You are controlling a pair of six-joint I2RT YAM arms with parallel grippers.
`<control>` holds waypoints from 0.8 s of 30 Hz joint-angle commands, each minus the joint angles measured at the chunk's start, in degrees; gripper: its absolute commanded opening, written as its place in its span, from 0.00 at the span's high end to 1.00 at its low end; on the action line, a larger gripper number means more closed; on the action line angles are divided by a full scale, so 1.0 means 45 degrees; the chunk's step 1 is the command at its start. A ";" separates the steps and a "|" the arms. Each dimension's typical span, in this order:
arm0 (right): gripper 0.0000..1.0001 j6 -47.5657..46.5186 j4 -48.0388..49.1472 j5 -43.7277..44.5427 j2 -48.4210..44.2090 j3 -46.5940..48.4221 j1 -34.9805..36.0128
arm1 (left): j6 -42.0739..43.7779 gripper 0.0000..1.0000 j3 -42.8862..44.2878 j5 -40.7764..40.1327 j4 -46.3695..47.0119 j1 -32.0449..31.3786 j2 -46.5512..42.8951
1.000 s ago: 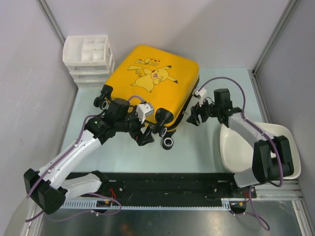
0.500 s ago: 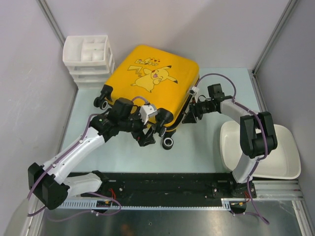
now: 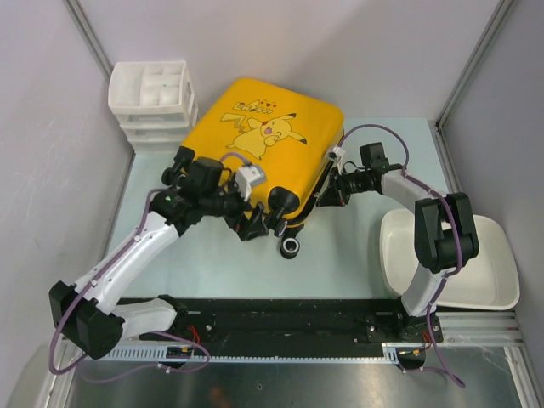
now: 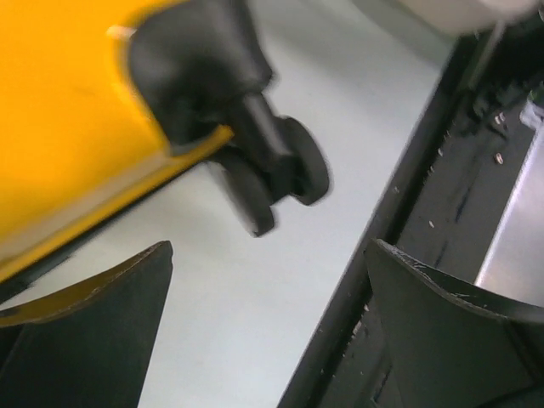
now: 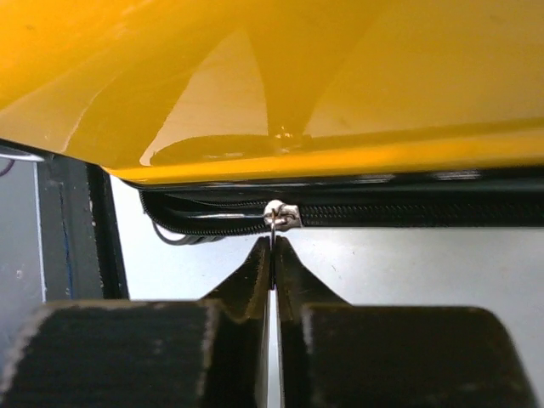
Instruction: Open, take out, and arrange the luggage
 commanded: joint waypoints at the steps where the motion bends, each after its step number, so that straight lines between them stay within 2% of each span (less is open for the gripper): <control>1: 1.00 -0.0175 0.0294 0.0376 -0.0233 0.0468 0.0071 | -0.0351 0.00 0.2188 0.0911 0.0304 0.1947 0.0007; 6: 1.00 0.0175 0.0723 0.0927 -0.0409 0.0429 0.0110 | -0.1793 0.00 0.4983 -0.0493 0.0382 0.4775 0.1586; 9: 1.00 0.0351 0.1075 0.1219 -0.0468 0.0390 0.0325 | -0.2729 0.00 0.6916 -0.0378 0.0382 0.5969 0.3324; 15: 1.00 0.0723 0.1817 0.1668 -0.0643 0.0079 0.0520 | -0.3007 0.00 1.0628 -0.1022 0.0577 0.6344 0.7092; 21: 1.00 0.0645 0.2365 0.2118 -0.1015 -0.0507 0.0618 | -0.3614 0.00 1.5232 -0.1471 0.0753 0.6716 1.0781; 24: 1.00 0.0586 0.2559 0.2255 -0.1190 -0.0742 0.0696 | -0.3750 0.00 1.6817 -0.1588 0.0889 0.6736 1.2422</control>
